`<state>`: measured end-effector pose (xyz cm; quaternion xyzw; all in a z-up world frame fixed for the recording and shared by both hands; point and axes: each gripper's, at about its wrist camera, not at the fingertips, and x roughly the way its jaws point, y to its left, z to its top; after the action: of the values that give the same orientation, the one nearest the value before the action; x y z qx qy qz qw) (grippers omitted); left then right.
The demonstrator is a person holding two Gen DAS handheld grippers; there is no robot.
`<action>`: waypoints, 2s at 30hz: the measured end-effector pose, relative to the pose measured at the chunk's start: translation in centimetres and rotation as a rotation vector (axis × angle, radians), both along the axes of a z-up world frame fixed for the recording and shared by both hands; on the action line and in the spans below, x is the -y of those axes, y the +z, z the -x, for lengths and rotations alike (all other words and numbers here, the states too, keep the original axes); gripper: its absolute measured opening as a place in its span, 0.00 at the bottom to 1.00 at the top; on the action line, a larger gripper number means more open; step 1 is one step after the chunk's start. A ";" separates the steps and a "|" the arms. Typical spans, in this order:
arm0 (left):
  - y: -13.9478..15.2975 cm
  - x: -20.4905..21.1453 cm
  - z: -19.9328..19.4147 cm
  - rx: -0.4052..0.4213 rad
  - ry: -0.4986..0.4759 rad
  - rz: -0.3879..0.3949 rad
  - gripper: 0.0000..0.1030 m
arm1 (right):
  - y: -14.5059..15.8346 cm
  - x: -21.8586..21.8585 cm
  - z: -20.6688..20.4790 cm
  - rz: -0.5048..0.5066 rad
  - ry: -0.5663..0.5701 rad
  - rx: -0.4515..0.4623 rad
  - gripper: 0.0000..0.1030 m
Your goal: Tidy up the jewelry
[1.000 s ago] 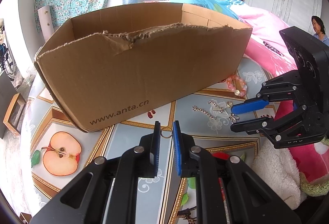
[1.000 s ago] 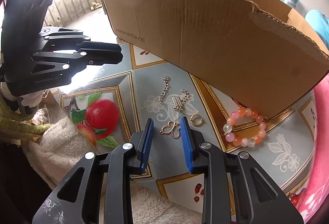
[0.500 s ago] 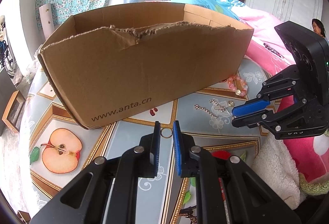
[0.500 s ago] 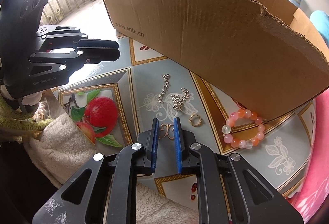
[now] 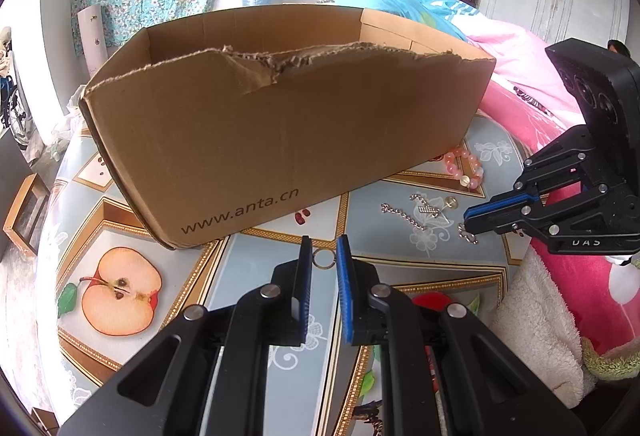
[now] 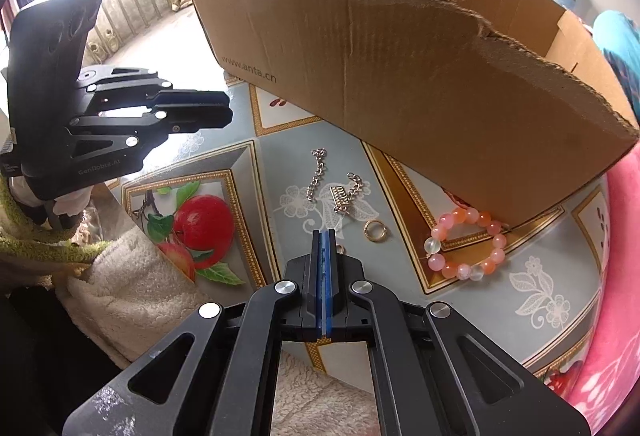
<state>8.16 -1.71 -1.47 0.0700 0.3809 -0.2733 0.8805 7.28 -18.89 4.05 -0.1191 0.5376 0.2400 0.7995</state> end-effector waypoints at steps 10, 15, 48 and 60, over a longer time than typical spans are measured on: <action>0.1 0.0 0.3 -0.006 -0.035 0.004 0.11 | 1.0 2.3 3.9 -0.250 -0.295 0.069 0.03; -0.2 1.2 0.1 -0.014 -0.057 -0.036 0.11 | 1.5 3.1 4.1 -0.166 -0.410 0.204 0.04; 1.6 1.7 0.1 0.001 -0.050 -0.019 0.11 | 3.0 4.4 2.4 -0.160 -0.262 0.296 0.08; 12.5 3.4 -2.0 0.192 -0.086 0.091 0.11 | 10.6 3.1 -3.0 -0.300 -0.253 0.480 0.08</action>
<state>10.18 -5.09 10.98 0.0719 0.2785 -0.3199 0.9027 10.30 -21.98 14.61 0.0149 0.3027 0.1800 0.9358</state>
